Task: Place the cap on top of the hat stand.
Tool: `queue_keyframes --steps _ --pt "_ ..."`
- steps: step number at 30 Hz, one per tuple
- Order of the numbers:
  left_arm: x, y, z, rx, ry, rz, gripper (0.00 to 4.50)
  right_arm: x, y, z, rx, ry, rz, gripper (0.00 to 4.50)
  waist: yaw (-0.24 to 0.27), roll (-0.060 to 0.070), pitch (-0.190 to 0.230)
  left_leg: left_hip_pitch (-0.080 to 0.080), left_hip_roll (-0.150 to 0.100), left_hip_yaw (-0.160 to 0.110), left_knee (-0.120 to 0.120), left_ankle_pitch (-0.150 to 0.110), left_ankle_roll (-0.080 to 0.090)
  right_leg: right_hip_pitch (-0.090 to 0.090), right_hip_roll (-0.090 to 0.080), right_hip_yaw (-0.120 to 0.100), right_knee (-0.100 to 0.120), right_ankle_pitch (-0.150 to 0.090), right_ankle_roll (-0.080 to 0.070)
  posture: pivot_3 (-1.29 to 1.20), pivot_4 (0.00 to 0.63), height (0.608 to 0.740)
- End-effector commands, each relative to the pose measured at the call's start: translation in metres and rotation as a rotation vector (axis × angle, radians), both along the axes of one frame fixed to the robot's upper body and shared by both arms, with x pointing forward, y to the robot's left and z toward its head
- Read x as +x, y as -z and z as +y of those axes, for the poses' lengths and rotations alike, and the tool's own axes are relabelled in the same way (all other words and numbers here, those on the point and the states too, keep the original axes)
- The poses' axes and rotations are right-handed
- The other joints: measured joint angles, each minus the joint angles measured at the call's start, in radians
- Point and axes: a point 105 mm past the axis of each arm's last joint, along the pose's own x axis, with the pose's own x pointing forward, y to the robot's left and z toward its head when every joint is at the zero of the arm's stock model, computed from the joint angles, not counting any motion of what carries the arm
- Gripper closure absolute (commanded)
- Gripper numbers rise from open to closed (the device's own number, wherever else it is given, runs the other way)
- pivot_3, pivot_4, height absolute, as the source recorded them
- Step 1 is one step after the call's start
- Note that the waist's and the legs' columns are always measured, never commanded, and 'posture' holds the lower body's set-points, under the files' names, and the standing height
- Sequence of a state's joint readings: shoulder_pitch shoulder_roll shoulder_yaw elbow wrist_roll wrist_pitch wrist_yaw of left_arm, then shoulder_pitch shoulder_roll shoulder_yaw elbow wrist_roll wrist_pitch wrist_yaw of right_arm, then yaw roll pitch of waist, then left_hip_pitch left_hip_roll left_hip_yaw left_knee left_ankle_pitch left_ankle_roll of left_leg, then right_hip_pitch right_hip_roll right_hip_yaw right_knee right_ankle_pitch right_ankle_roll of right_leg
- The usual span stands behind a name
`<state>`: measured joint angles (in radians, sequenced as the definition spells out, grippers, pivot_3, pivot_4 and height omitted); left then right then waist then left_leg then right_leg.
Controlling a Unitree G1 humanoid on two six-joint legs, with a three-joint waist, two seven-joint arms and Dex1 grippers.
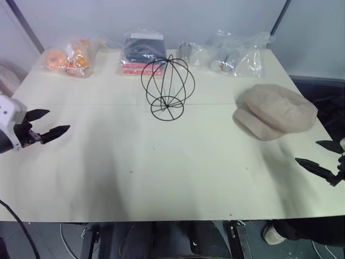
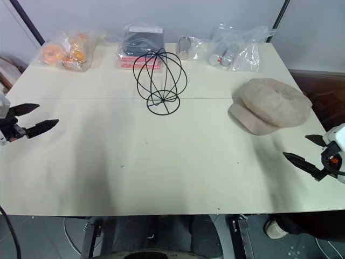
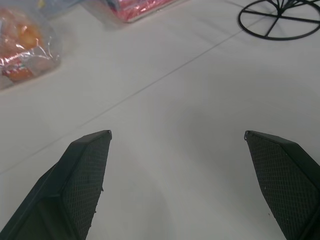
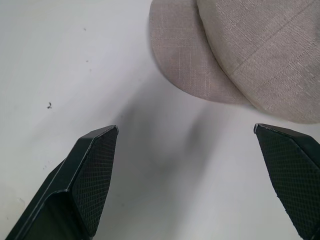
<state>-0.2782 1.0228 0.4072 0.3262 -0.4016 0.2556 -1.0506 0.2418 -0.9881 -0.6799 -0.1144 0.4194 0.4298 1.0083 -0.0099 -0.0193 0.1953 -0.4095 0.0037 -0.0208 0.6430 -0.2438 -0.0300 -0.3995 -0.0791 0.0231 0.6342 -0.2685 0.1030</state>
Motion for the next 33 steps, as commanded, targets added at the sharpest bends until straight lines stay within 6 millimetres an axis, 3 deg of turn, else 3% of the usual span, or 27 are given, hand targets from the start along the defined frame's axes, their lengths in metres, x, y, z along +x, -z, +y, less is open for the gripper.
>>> queue_keyframes --steps 1,11,15,17,23,29,33 --pt "0.0 -0.013 -0.003 0.039 0.015 -0.032 0.0 0.005 -0.011 0.005 -0.012 -0.026 -0.053 0.05 -0.001 0.0 0.0 0.0 0.0 0.0 0.0 0.0 0.0 0.0 0.0 0.0 0.0 0.0 0.0 0.0 0.15 0.74" --pt "-0.003 -0.014 0.0 -0.005 0.002 -0.03 0.0 0.01 -0.012 0.003 -0.012 -0.004 -0.065 0.05 -0.001 0.0 0.0 0.0 0.0 0.001 0.0 0.0 0.0 0.0 0.0 0.0 0.0 0.0 0.0 0.0 0.15 0.74" --pt "0.001 -0.02 -0.011 -0.014 0.05 -0.032 0.0 0.014 -0.016 0.004 -0.09 0.014 -0.083 0.05 -0.001 0.0 0.0 0.0 0.0 0.0 0.0 0.0 0.0 0.0 0.0 0.0 0.0 0.0 0.0 0.0 0.15 0.74" --pt "0.003 -0.029 -0.026 -0.053 0.115 -0.036 0.0 0.019 -0.023 0.014 -0.142 0.001 -0.104 0.05 -0.001 0.0 0.0 0.0 0.0 0.0 0.0 0.0 0.0 0.0 0.0 0.0 0.0 0.0 0.0 0.0 0.15 0.74" --pt "-0.02 -0.049 -0.107 -0.147 0.484 0.043 0.0 0.04 -0.04 0.072 -0.255 -0.017 -0.188 0.05 -0.008 0.0 0.0 0.0 0.001 0.0 0.0 0.0 0.0 0.0 0.001 0.0 0.0 0.002 0.003 0.0 0.15 0.74" --pt "-0.035 -0.053 -0.171 -0.142 0.752 0.08 0.0 0.071 -0.018 0.111 -0.483 0.088 -0.286 0.05 -0.001 0.0 0.0 0.0 -0.001 0.0 0.001 0.0 0.0 0.0 0.002 0.0 0.001 0.0 0.001 0.0 0.15 0.74" --pt "-0.038 -0.056 -0.196 -0.148 0.847 0.075 0.0 0.094 0.012 0.117 -0.686 0.135 -0.311 0.05 -0.003 0.0 0.0 -0.002 -0.006 -0.001 0.003 0.0 0.0 0.0 0.0 0.0 0.001 0.0 0.0 0.0 0.15 0.74"
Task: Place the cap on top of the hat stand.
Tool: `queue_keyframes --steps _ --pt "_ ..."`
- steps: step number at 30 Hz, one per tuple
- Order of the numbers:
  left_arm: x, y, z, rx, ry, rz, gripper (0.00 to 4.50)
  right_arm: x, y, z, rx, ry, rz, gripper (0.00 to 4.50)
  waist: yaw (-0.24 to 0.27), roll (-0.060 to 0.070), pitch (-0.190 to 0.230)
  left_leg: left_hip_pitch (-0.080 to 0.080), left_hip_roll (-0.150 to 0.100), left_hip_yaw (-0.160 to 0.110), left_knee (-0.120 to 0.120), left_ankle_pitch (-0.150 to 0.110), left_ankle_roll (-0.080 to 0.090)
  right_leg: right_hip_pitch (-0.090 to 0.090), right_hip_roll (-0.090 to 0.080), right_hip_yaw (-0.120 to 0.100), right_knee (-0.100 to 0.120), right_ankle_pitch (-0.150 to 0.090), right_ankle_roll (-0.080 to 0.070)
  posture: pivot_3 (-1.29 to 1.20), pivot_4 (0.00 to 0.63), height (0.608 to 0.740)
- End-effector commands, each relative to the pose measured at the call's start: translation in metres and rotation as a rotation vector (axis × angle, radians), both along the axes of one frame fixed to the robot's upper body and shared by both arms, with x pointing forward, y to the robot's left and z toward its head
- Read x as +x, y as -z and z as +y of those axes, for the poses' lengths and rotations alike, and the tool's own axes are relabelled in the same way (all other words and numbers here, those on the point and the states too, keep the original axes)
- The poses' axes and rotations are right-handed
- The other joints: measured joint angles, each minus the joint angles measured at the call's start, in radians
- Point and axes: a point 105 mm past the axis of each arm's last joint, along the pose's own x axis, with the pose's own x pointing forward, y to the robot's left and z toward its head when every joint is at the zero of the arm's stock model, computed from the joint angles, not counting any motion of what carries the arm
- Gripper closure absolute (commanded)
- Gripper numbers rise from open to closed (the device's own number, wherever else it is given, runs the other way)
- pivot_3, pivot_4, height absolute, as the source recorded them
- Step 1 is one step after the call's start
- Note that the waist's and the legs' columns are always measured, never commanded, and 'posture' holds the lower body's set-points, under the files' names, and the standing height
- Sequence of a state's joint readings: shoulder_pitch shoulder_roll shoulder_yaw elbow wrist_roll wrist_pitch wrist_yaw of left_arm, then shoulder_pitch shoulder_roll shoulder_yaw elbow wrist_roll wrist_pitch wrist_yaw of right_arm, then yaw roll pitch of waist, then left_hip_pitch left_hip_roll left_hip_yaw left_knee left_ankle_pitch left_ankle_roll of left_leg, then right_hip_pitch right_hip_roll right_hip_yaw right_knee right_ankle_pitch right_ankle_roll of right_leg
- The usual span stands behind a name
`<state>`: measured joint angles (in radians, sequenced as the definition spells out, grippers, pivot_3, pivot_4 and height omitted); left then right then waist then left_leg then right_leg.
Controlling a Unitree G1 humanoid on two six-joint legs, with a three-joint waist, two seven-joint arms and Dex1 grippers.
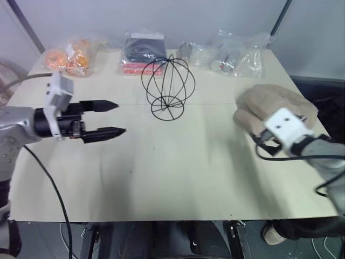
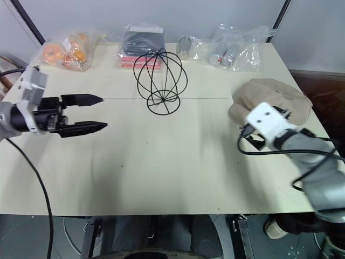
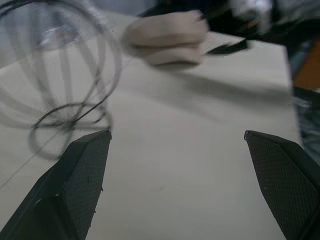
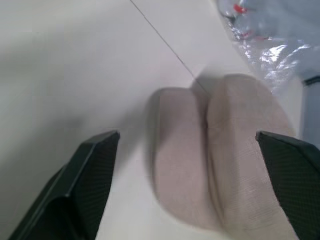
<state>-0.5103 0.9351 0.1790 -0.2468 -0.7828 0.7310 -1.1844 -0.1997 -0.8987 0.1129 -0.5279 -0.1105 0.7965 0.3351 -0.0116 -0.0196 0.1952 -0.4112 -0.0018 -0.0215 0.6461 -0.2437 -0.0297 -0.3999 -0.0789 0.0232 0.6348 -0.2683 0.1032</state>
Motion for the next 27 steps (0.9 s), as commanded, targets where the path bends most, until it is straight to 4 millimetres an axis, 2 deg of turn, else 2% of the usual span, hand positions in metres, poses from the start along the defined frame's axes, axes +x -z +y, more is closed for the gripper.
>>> queue_keyframes --steps 1,5,9,14,15,17,24,27 --pt "-0.007 -0.009 -0.016 0.002 0.066 -0.038 0.0 0.016 0.014 -0.005 -0.15 0.082 -0.065 0.05 -0.002 0.0 0.0 0.0 -0.001 0.0 0.0 0.0 0.0 0.0 0.0 0.0 0.0 0.0 0.0 0.0 0.15 0.74" --pt "-0.007 -0.01 -0.021 0.0 0.08 -0.05 0.0 0.036 0.038 -0.015 -0.237 0.168 -0.067 0.05 -0.008 0.0 0.0 -0.001 -0.001 0.0 0.0 0.0 0.001 -0.001 0.0 0.0 0.0 0.002 0.003 0.0 0.15 0.74" --pt "-0.006 -0.015 -0.021 -0.013 0.064 -0.066 0.0 0.053 0.045 -0.029 -0.313 0.227 -0.099 0.05 -0.006 -0.001 0.0 0.001 -0.001 0.0 0.0 0.0 0.001 0.0 0.0 0.0 0.001 0.002 0.004 0.0 0.15 0.74" --pt "-0.008 -0.018 -0.022 -0.02 0.052 -0.074 0.0 0.066 0.054 -0.037 -0.337 0.227 -0.082 0.05 -0.002 -0.003 -0.002 0.001 -0.001 -0.002 0.002 0.0 0.001 0.003 0.0 0.0 0.001 0.002 0.004 0.0 0.15 0.74" --pt "-0.008 -0.018 -0.021 -0.022 0.046 -0.075 0.0 0.068 0.055 -0.037 -0.329 0.225 -0.079 0.42 -0.002 -0.003 -0.002 0.001 -0.001 -0.002 0.002 0.0 0.001 0.003 0.0 0.0 0.001 0.002 0.004 0.0 0.15 0.74" --pt "-0.009 -0.019 -0.021 -0.025 0.039 -0.078 0.0 0.071 0.055 -0.037 -0.314 0.221 -0.079 0.83 -0.002 -0.003 -0.002 0.002 -0.001 -0.002 0.002 0.0 0.001 0.004 0.0 0.0 0.001 0.002 0.004 0.0 0.15 0.74" --pt "-0.01 -0.022 -0.018 -0.039 0.008 -0.085 0.0 0.077 0.05 -0.039 -0.3 0.208 -0.088 4.46 -0.006 -0.003 -0.002 0.002 -0.001 -0.003 0.002 0.0 0.001 0.004 0.001 0.0 0.001 0.002 0.004 0.0 0.15 0.74" --pt "-0.01 -0.023 -0.016 -0.043 -0.01 -0.085 0.0 0.078 0.043 -0.043 -0.29 0.227 -0.119 4.46 -0.007 -0.003 -0.002 0.002 -0.001 -0.003 0.002 0.0 0.001 0.004 0.001 0.0 0.001 0.002 0.005 0.0 0.15 0.74"
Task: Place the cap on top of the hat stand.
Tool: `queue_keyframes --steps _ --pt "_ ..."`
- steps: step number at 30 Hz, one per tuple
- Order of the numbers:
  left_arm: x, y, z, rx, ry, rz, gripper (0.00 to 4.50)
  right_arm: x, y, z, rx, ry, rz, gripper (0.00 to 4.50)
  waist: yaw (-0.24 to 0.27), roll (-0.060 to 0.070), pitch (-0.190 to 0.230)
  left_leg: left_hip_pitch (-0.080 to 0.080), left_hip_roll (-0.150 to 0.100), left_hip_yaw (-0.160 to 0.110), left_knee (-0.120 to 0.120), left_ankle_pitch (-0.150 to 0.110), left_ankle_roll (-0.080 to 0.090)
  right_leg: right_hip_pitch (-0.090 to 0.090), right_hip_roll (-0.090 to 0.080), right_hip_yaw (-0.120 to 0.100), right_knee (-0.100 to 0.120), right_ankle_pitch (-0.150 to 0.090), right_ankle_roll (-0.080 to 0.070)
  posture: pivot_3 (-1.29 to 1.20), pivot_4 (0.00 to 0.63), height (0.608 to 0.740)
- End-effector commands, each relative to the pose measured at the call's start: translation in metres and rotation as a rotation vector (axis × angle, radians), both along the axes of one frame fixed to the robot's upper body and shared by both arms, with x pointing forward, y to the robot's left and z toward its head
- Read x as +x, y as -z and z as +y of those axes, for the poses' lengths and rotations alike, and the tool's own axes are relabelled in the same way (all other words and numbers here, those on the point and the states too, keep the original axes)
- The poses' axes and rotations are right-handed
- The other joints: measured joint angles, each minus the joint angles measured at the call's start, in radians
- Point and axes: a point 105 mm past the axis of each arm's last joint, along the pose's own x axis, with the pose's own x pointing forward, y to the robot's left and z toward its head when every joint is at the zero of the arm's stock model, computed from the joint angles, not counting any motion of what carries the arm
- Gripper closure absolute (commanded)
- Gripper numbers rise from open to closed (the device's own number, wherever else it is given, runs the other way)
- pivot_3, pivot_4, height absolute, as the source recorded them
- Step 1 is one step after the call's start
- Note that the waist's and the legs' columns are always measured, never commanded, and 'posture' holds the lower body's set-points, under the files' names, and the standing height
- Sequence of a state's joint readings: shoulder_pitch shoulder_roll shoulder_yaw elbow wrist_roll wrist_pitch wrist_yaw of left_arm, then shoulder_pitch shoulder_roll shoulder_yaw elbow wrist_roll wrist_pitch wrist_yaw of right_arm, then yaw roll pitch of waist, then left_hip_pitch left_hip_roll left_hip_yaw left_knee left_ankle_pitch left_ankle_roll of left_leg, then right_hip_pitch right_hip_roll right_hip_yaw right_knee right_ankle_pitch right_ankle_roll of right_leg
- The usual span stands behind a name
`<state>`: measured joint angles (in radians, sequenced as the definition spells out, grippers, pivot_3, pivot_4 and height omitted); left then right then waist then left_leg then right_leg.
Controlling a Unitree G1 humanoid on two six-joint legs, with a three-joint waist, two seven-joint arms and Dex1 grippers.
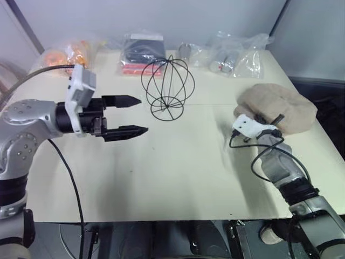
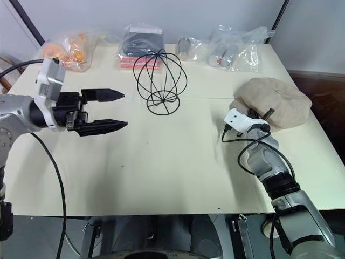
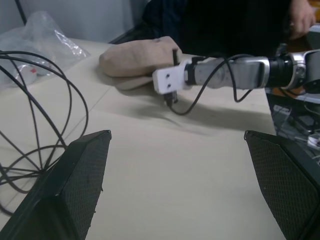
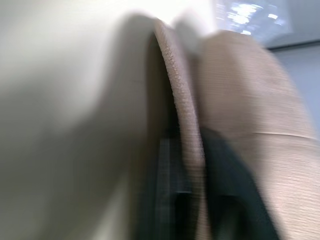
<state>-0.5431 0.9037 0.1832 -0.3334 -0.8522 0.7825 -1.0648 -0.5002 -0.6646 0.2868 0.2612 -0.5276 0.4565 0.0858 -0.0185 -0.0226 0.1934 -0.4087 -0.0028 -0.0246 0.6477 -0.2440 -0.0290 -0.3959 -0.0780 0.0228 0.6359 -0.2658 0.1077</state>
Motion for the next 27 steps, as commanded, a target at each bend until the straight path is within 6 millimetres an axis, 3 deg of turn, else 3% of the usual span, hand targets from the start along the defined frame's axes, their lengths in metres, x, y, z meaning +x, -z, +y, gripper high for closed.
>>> queue_keyframes --steps 1,3,5,8,11,14,17,20,27 --pt "-0.006 -0.01 0.003 -0.006 -0.017 -0.042 0.0 0.0 -0.001 -0.005 0.025 0.016 -0.008 4.46 -0.001 0.0 0.0 0.0 0.0 0.0 0.0 0.0 0.0 0.0 0.0 0.0 0.0 0.0 0.0 0.0 0.15 0.74" --pt "-0.005 -0.011 0.008 -0.017 -0.051 -0.045 0.0 0.003 -0.025 -0.004 0.039 -0.006 -0.087 4.46 -0.001 0.0 0.0 0.0 0.0 0.0 0.0 0.0 0.0 0.0 0.0 0.0 0.0 0.0 0.0 0.0 0.15 0.74" --pt "-0.003 -0.016 0.018 -0.058 -0.124 -0.055 0.0 0.007 -0.076 0.009 0.037 -0.097 -0.225 4.46 -0.002 0.002 0.001 0.0 0.0 0.0 0.0 0.0 0.0 -0.001 0.0 0.0 0.001 0.0 0.0 0.0 0.15 0.74" --pt "-0.003 -0.023 0.032 -0.124 -0.211 -0.062 0.0 0.006 -0.129 0.035 0.033 -0.238 -0.366 4.46 -0.008 0.004 0.003 -0.001 0.0 0.0 0.0 0.0 0.0 -0.004 -0.001 0.002 0.003 0.001 0.001 0.0 0.15 0.74" --pt "-0.002 -0.027 0.053 -0.165 -0.335 -0.078 0.0 -0.004 -0.19 0.085 0.078 -0.48 -0.531 4.46 -0.026 0.004 0.003 -0.001 0.0 0.0 -0.001 0.0 0.0 -0.008 -0.002 0.003 0.01 0.0 0.003 0.0 0.15 0.74" --pt "-0.003 -0.03 0.069 -0.203 -0.423 -0.09 0.0 -0.02 -0.22 0.134 0.093 -0.718 -0.606 4.46 -0.027 0.004 0.003 -0.001 0.001 -0.002 -0.004 0.0 0.0 -0.01 0.001 0.002 0.012 0.0 0.003 0.0 0.15 0.74" --pt "-0.005 -0.033 0.078 -0.223 -0.464 -0.095 0.0 -0.03 -0.221 0.165 0.129 -0.881 -0.582 4.46 -0.022 0.003 0.002 -0.001 0.002 -0.003 -0.004 0.0 -0.001 -0.009 0.001 0.001 0.012 0.0 0.003 0.0 0.15 0.74" --pt "-0.007 -0.032 0.084 -0.221 -0.495 -0.096 0.0 -0.038 -0.206 0.192 0.092 -1.02 -0.519 4.46 -0.018 0.003 0.002 -0.001 0.0 -0.003 -0.002 0.0 -0.001 -0.007 -0.002 0.001 0.011 0.0 0.003 0.0 0.15 0.74" --pt "-0.013 -0.031 0.086 -0.214 -0.513 -0.098 0.0 -0.051 -0.141 0.231 0.03 -1.209 -0.323 4.46 -0.019 0.002 0.002 -0.001 0.0 -0.003 -0.001 0.0 -0.001 -0.007 -0.003 0.001 0.011 0.0 0.003 0.0 0.15 0.74"
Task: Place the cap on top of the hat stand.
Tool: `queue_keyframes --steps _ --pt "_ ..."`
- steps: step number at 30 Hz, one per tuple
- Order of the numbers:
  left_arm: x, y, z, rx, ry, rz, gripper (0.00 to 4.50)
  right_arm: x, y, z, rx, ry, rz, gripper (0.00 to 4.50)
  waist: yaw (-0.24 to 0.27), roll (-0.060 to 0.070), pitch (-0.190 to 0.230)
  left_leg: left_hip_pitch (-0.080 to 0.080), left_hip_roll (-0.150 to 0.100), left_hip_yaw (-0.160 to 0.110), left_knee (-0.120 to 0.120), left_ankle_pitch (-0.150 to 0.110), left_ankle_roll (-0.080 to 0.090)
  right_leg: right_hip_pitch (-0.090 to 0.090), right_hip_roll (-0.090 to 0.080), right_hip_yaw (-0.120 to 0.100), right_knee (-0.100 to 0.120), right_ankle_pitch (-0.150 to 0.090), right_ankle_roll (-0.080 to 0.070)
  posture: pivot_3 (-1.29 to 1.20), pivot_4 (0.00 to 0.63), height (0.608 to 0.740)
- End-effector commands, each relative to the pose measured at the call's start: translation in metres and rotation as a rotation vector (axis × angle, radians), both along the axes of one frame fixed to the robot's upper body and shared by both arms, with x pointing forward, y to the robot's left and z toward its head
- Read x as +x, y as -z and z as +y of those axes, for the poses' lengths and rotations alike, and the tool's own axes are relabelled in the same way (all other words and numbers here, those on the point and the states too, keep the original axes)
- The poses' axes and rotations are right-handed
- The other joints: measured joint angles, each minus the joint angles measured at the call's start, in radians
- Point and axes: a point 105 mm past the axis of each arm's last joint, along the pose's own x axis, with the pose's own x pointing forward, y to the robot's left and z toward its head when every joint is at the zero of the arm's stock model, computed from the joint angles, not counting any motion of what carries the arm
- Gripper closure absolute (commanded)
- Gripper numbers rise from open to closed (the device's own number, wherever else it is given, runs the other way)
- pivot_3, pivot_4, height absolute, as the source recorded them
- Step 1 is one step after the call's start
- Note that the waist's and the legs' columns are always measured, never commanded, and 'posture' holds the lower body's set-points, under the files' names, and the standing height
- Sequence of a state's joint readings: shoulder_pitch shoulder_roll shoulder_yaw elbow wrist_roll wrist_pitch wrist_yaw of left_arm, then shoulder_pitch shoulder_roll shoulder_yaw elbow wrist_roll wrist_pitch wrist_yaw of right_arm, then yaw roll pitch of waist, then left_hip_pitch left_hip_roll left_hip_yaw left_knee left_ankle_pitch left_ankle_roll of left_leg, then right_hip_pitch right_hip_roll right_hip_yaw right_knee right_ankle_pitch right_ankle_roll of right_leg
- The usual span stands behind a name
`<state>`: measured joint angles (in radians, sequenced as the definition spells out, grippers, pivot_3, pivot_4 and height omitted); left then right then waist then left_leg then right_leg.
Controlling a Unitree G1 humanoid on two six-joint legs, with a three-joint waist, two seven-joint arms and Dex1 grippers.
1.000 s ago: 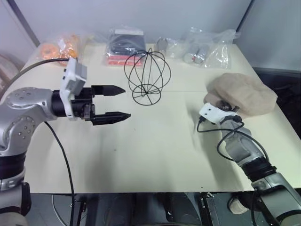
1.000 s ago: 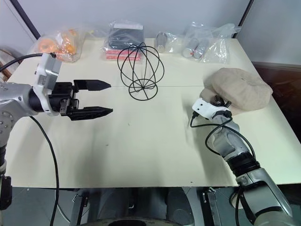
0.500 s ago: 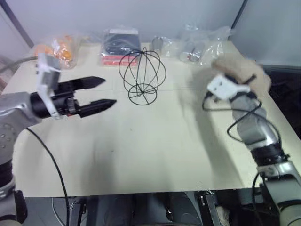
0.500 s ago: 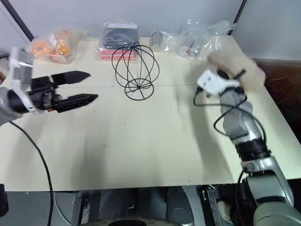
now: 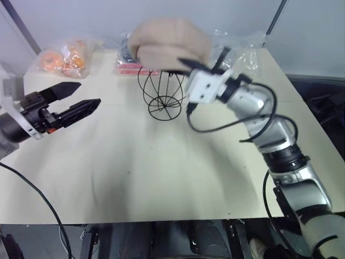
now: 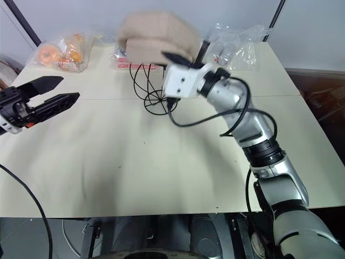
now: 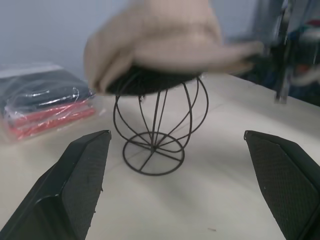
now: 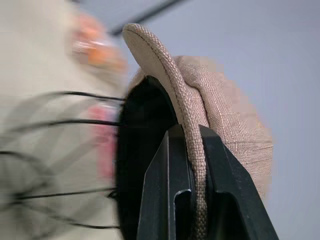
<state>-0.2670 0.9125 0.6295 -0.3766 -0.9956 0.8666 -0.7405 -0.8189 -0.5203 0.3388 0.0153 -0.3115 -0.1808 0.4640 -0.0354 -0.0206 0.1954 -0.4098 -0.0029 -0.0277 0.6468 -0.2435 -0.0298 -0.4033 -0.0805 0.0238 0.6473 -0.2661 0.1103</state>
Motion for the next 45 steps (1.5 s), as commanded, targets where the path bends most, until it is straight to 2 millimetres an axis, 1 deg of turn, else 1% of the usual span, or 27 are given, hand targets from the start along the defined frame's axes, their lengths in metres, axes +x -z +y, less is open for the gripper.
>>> queue_keyframes --steps 1,4,11,14,20,21,23,25,29,32,33,34,36,37,38,39,40,41,42,43,45 --pt "-0.009 -0.013 -0.001 0.023 -0.004 -0.058 0.0 -0.011 0.008 0.015 -0.06 -0.066 -0.062 4.46 -0.004 0.0 0.0 0.0 0.0 0.0 0.0 0.0 0.0 0.0 0.0 0.0 0.0 0.0 0.0 0.0 0.15 0.74" --pt "-0.01 -0.012 0.0 0.029 -0.007 -0.055 0.0 -0.011 0.026 0.021 -0.159 -0.063 -0.104 4.46 -0.008 0.0 0.0 0.0 0.0 0.0 -0.001 0.0 0.0 -0.001 0.001 0.0 0.0 0.0 0.0 0.0 0.15 0.74" --pt "-0.006 -0.006 -0.006 0.055 0.014 -0.044 0.0 0.002 0.04 0.028 -0.253 0.0 -0.189 4.46 -0.009 0.0 0.0 0.0 0.0 0.0 -0.001 0.001 -0.002 -0.002 0.001 0.0 0.001 0.0 0.0 0.0 0.15 0.74" --pt "-0.005 -0.003 -0.009 0.073 0.034 -0.037 0.0 0.005 0.045 0.026 -0.257 0.016 -0.179 3.45 -0.008 0.0 0.0 0.0 0.0 0.0 -0.001 0.001 -0.002 -0.002 0.001 0.0 0.001 0.0 0.0 0.0 0.15 0.74" --pt "0.0 -0.002 -0.017 0.103 0.083 -0.032 0.0 0.004 0.06 0.015 -0.265 0.047 -0.139 0.34 -0.005 0.0 0.0 0.0 0.0 0.0 -0.001 0.001 -0.002 -0.001 0.001 0.0 0.001 0.0 0.0 0.0 0.15 0.74" --pt "0.002 -0.002 -0.018 0.103 0.089 -0.031 0.0 0.003 0.062 0.013 -0.265 0.053 -0.133 0.06 -0.005 0.0 0.0 0.0 0.0 0.0 -0.001 0.001 -0.002 -0.001 0.001 0.0 0.001 0.0 0.0 0.0 0.15 0.74" --pt "0.003 -0.001 -0.02 0.114 0.107 -0.027 0.0 -0.001 0.067 0.007 -0.272 0.053 -0.11 0.06 -0.007 0.0 0.0 0.0 0.0 0.0 -0.001 0.001 -0.002 -0.001 0.001 0.0 0.001 0.0 0.0 0.0 0.15 0.74" --pt "0.004 0.0 -0.022 0.128 0.125 -0.023 0.0 -0.008 0.071 -0.002 -0.288 0.046 -0.095 0.06 -0.005 0.0 0.0 0.0 0.0 0.0 -0.001 0.001 -0.002 -0.001 0.001 0.0 0.001 0.0 0.0 0.0 0.15 0.74" --pt "0.01 0.004 -0.031 0.179 0.153 -0.034 0.0 -0.02 0.066 -0.033 -0.301 0.071 -0.077 0.06 -0.003 0.0 0.0 0.0 0.0 0.0 -0.001 0.001 -0.002 -0.001 0.001 0.0 0.0 0.0 0.0 0.0 0.15 0.74" --pt "0.01 0.009 -0.045 0.26 0.208 -0.056 0.0 -0.029 0.05 -0.057 -0.268 0.091 -0.069 0.06 0.0 0.0 0.0 0.0 -0.001 0.001 -0.001 0.001 -0.002 0.0 0.001 0.0 0.0 0.0 0.0 0.0 0.15 0.74" --pt "0.01 0.01 -0.05 0.285 0.226 -0.066 0.0 -0.03 0.041 -0.065 -0.224 0.104 -0.041 0.06 0.0 0.0 0.0 0.0 -0.001 0.001 -0.001 0.001 -0.002 0.0 0.001 0.0 0.0 0.0 0.0 0.0 0.15 0.74" --pt "0.009 0.012 -0.052 0.316 0.242 -0.073 0.0 -0.033 0.032 -0.076 -0.174 0.113 0.024 0.06 0.0 0.0 0.0 0.0 0.0 0.001 -0.001 0.001 -0.002 0.0 0.001 0.0 0.0 0.0 0.0 0.0 0.15 0.74" --pt "0.008 0.015 -0.053 0.363 0.26 -0.074 0.0 -0.037 0.022 -0.093 -0.104 0.116 0.155 0.06 -0.003 0.0 0.0 0.0 0.0 0.001 -0.001 0.001 -0.002 0.0 0.001 0.0 0.0 0.0 0.0 0.0 0.15 0.74" --pt "0.007 0.017 -0.051 0.379 0.264 -0.069 0.0 -0.039 0.02 -0.102 -0.069 0.115 0.24 0.06 -0.004 0.0 0.0 0.0 0.0 0.001 -0.001 0.001 -0.002 0.0 0.001 0.0 0.0 0.0 0.0 0.0 0.15 0.74" --pt "0.009 0.018 -0.043 0.386 0.249 -0.055 0.0 -0.043 0.016 -0.116 -0.024 0.104 0.389 0.06 -0.004 0.0 0.0 0.0 0.0 0.001 -0.001 0.001 -0.002 0.0 0.001 0.0 0.0 0.0 0.0 0.0 0.15 0.74" --pt "0.009 0.019 -0.038 0.39 0.238 -0.045 0.0 -0.048 0.013 -0.124 0.006 0.081 0.496 0.06 -0.004 0.001 0.001 0.0 0.001 0.001 -0.001 0.001 -0.002 0.0 0.001 0.0 0.0 0.0 0.0 0.0 0.15 0.74" --pt "0.011 0.019 -0.029 0.386 0.219 -0.026 0.0 -0.056 0.008 -0.135 0.031 0.041 0.642 0.06 -0.003 0.001 0.001 0.0 0.001 0.001 -0.001 0.001 -0.001 0.0 0.001 0.0 0.0 0.0 0.0 0.0 0.15 0.74" --pt "0.011 0.02 -0.023 0.383 0.207 -0.014 0.0 -0.063 0.003 -0.141 0.045 0.005 0.736 0.06 -0.002 0.002 0.002 0.001 0.001 0.001 -0.001 0.001 -0.001 0.0 0.001 0.0 0.0 0.0 0.0 0.0 0.15 0.74" --pt "0.011 0.018 -0.013 0.371 0.185 -0.003 0.0 -0.065 -0.006 -0.152 0.093 -0.008 0.832 0.06 -0.003 0.002 0.002 0.001 0.002 0.001 -0.001 0.001 -0.001 0.0 0.001 0.0 0.0 0.0 -0.001 0.0 0.15 0.74" --pt "0.012 0.015 -0.001 0.355 0.153 0.005 0.0 -0.064 -0.016 -0.164 0.153 -0.017 0.905 0.06 -0.006 0.002 0.002 0.001 0.003 0.001 -0.001 0.0 -0.001 0.001 0.001 0.0 0.0 -0.001 -0.002 0.0 0.15 0.74" --pt "0.012 0.011 0.012 0.333 0.12 0.009 0.0 -0.061 -0.028 -0.177 0.227 -0.026 0.969 0.06 -0.009 0.002 0.002 0.001 0.004 0.001 -0.001 0.0 -0.001 0.0 0.001 0.0 -0.001 -0.002 -0.004 0.0 0.15 0.74"
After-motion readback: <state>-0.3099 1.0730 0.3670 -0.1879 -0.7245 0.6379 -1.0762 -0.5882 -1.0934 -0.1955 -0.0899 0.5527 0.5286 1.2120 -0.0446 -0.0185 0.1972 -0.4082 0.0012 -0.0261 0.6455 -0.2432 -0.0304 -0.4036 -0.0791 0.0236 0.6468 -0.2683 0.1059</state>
